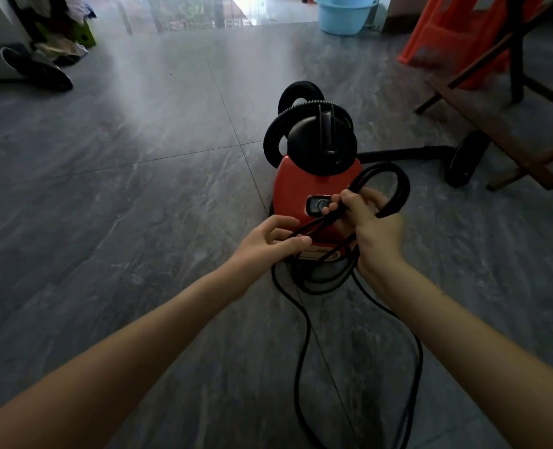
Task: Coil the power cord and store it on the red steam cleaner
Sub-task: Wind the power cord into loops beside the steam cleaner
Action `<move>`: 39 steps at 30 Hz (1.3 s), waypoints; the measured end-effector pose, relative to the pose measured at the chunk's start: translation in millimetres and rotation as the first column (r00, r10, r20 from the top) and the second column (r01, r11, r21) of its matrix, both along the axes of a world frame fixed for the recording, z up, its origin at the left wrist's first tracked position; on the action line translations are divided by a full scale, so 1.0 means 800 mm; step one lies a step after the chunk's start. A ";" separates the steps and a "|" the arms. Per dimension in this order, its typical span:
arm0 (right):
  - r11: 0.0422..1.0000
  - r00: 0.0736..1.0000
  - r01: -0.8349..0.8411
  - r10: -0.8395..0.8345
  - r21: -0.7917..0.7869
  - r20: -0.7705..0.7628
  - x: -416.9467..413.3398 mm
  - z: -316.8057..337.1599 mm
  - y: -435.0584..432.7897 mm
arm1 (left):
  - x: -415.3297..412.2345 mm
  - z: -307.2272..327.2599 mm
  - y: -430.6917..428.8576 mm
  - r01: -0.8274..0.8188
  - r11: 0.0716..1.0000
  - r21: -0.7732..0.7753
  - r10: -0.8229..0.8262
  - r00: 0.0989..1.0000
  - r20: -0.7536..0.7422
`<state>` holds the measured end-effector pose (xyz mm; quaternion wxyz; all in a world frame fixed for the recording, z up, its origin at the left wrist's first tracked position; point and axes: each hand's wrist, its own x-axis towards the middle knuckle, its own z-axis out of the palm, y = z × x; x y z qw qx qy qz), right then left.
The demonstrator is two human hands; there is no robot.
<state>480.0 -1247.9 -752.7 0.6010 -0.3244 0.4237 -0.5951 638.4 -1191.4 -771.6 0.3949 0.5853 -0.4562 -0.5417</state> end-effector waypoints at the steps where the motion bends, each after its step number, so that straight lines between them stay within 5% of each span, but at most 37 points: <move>1: 0.999 0.998 -0.045 0.044 -0.025 -0.043 0.002 0.001 0.003 | 0.001 0.004 -0.003 0.044 0.999 -0.031 -0.042 0.998 0.039; 7: 0.980 0.966 -0.182 0.163 -0.081 -0.202 0.017 0.005 0.015 | -0.010 0.019 -0.014 0.156 0.969 -0.191 -0.127 0.980 0.156; 14: 0.970 0.963 -0.228 0.212 -0.082 -0.166 0.017 0.014 0.011 | -0.022 0.022 -0.011 0.125 0.990 -0.057 -0.129 0.990 -0.060; 21: 0.971 0.973 -0.226 0.222 -0.077 -0.064 0.016 0.017 0.008 | -0.022 0.011 -0.010 0.200 0.979 -0.050 -0.190 0.969 0.155; 31: 0.979 0.966 -0.204 0.201 0.001 -0.164 0.003 0.004 -0.001 | 0.001 0.010 -0.011 -0.060 0.985 -0.160 0.036 0.988 -0.152; 35: 0.960 0.944 -0.258 0.275 0.113 -0.180 -0.006 -0.008 -0.006 | 0.020 0.024 -0.017 0.012 0.998 -0.062 -0.042 0.867 -0.497; 39: 0.914 0.914 -0.370 0.390 0.165 -0.112 -0.004 -0.022 -0.003 | 0.035 0.028 -0.025 -0.017 1.000 0.007 0.018 0.935 -0.354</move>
